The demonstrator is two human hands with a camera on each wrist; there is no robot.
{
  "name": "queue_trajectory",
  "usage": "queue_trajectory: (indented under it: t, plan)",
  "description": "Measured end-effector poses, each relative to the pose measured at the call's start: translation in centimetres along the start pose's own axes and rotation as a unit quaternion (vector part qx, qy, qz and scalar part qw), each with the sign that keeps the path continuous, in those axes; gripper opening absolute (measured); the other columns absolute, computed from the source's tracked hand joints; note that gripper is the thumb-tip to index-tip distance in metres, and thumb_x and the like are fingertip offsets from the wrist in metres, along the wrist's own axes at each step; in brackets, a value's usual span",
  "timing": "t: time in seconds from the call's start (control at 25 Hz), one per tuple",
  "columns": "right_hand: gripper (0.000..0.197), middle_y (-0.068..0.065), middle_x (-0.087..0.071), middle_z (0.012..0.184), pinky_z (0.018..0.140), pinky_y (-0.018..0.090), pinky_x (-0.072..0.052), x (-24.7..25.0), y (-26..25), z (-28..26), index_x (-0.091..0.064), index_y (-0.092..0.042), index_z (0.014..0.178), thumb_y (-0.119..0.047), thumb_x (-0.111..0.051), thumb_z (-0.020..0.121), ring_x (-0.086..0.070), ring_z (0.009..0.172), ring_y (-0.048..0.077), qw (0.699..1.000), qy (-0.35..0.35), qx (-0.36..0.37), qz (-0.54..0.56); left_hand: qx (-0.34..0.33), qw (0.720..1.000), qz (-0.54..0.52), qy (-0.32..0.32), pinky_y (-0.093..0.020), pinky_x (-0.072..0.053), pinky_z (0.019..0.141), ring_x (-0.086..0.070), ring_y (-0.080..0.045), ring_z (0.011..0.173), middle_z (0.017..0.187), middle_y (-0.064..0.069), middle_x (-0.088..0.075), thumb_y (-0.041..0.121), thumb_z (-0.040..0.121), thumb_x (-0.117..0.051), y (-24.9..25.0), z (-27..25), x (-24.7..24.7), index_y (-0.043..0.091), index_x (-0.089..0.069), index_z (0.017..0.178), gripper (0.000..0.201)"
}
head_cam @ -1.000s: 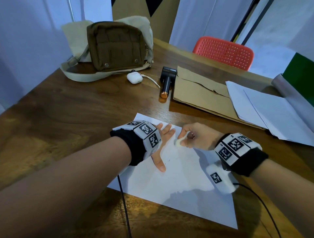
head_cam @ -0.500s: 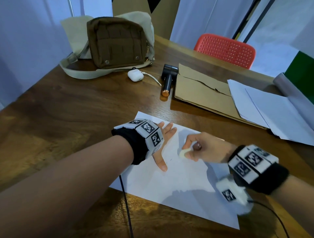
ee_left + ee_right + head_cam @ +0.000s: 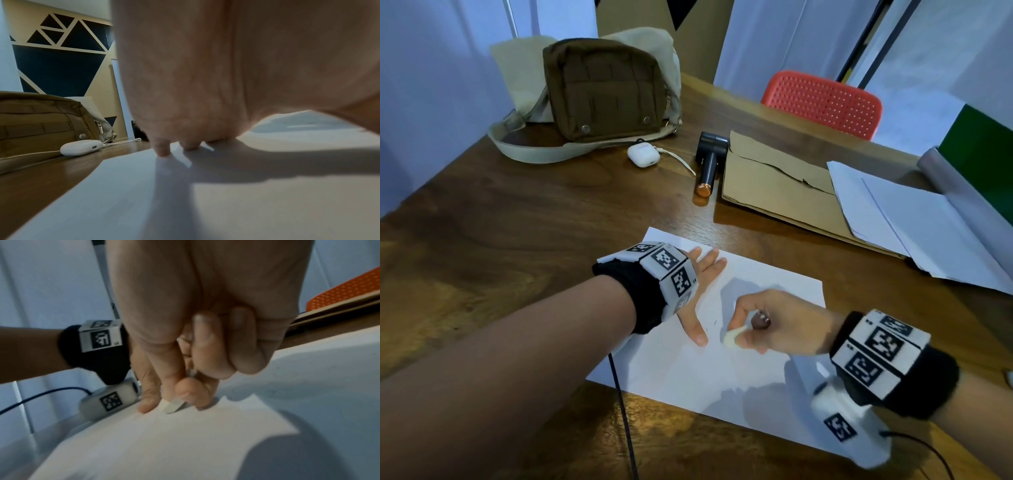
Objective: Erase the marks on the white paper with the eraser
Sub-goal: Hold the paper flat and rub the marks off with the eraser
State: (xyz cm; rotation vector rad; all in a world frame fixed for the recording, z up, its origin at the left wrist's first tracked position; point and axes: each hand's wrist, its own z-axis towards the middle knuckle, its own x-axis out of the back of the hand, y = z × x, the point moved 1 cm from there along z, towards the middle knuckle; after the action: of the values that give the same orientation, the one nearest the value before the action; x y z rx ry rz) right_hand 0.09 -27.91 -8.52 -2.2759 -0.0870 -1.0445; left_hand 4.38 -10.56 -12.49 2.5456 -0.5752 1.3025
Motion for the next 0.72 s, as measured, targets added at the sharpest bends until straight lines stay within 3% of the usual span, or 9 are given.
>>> queue_trajectory:
  t: [0.08,0.24,0.32,0.44,0.6,0.72]
  plan:
    - [0.011,-0.004,-0.058,0.058,0.062,0.020,-0.039,0.7,0.0,0.7,-0.061,-0.030,0.079,-0.021,-0.063,0.084,-0.048,0.051,0.004,0.999,0.024,-0.005,-0.023,-0.001,1.000,-0.001,0.001,-0.051,0.003,0.116,0.026,-0.024,0.143,0.153,0.001,0.033,0.068,0.059,-0.071,-0.1,0.1,-0.1,0.025,0.032,0.142,0.139]
    - [0.007,0.004,-0.066,0.073,0.070,0.024,-0.045,2.5,0.1,2.9,-0.064,-0.014,0.091,-0.018,-0.063,0.085,-0.056,0.061,0.008,0.985,0.171,-0.033,0.002,-0.004,1.000,-0.020,0.003,-0.051,0.006,0.115,0.027,-0.024,0.142,0.152,0.001,0.034,0.071,0.058,-0.070,-0.4,0.2,-0.2,0.025,0.032,0.142,0.140]
    - [0.002,0.003,-0.063,0.067,0.066,0.024,-0.045,1.3,0.1,2.0,-0.063,-0.019,0.085,-0.018,-0.063,0.084,-0.053,0.056,0.010,0.991,0.133,-0.019,0.022,-0.007,1.000,-0.016,0.007,-0.051,0.005,0.115,0.027,-0.024,0.142,0.153,0.001,0.033,0.070,0.058,-0.071,-0.4,0.2,-0.2,0.025,0.032,0.142,0.140]
    - [0.014,-0.003,-0.057,0.058,0.063,0.021,-0.042,0.1,-0.7,0.4,-0.058,-0.030,0.077,-0.019,-0.063,0.085,-0.048,0.052,0.007,1.000,0.017,-0.015,0.011,-0.007,1.000,-0.002,0.007,-0.051,0.004,0.116,0.027,-0.023,0.143,0.152,0.002,0.034,0.070,0.058,-0.071,-0.3,0.3,-0.4,0.025,0.033,0.142,0.140]
    - [0.002,-0.005,-0.058,0.062,0.060,0.017,-0.040,3.0,-0.6,2.5,-0.060,-0.020,0.085,-0.020,-0.062,0.086,-0.053,0.058,0.003,0.991,0.116,-0.061,-0.019,-0.004,1.000,-0.014,-0.003,-0.051,0.004,0.115,0.026,-0.025,0.143,0.152,0.001,0.034,0.070,0.059,-0.070,-0.3,0.1,-0.1,0.025,0.032,0.142,0.139]
    - [0.009,-0.005,-0.058,0.061,0.064,0.020,-0.044,2.0,-0.4,1.7,-0.059,-0.025,0.079,-0.019,-0.063,0.085,-0.054,0.055,0.004,0.993,0.107,-0.035,-0.017,0.001,1.000,-0.005,-0.004,-0.052,0.003,0.116,0.025,-0.024,0.143,0.153,0.003,0.033,0.071,0.057,-0.070,-0.3,0.1,0.0,0.026,0.033,0.142,0.140]
